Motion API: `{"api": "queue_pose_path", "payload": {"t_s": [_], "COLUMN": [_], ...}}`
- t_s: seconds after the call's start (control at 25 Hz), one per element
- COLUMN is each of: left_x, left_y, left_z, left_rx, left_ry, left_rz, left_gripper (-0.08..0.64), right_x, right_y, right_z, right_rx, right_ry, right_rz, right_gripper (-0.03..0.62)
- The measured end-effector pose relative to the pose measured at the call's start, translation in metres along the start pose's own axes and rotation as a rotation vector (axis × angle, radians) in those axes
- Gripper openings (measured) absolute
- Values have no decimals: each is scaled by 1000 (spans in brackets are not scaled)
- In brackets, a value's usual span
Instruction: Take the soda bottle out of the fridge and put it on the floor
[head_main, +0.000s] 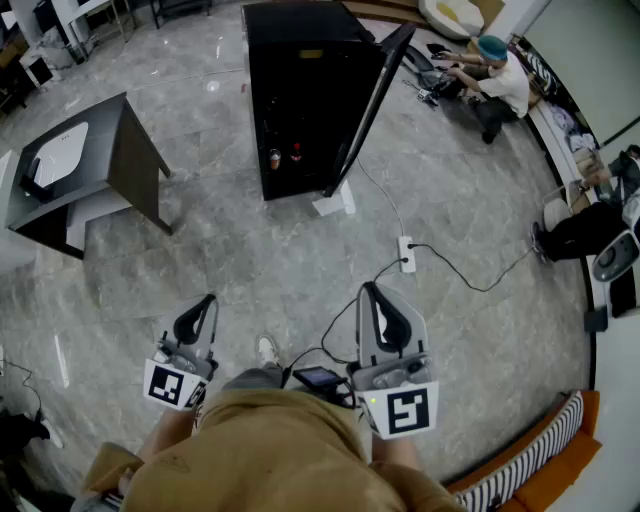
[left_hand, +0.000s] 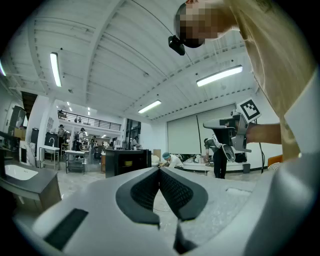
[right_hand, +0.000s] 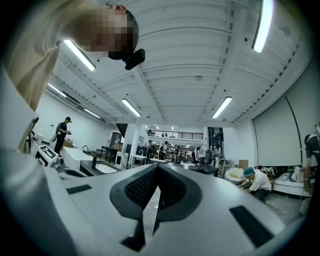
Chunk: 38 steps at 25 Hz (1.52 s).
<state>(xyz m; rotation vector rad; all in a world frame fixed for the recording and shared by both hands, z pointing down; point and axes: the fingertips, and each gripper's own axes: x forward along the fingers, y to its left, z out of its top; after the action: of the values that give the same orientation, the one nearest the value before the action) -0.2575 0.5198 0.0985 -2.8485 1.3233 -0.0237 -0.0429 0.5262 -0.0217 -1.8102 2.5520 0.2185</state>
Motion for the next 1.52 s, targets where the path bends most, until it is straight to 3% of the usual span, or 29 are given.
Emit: {"api": "queue_pose_path", "payload": {"t_s": [0.52,0.76,1.0,1.52], "left_x": [9,21,19,31], "left_y": [-7,12,45,71], "left_z": [14,8,4,27], "left_rx": [-8,-25,-82,-44], "left_ry": [-28,-31,-49,-92], "left_rz": [0,8,-9,-59], "left_gripper": [3,3,3,2], "right_x": [6,23,50,70], "right_y": [-6,-6,13,17], "right_z": [1,-3,2,23], "right_rx": [7,27,-44,-40], "right_ry": [10,5,10,-32], "right_rz": [20,48,29,-6], "right_gripper": [2,2,2,2]}}
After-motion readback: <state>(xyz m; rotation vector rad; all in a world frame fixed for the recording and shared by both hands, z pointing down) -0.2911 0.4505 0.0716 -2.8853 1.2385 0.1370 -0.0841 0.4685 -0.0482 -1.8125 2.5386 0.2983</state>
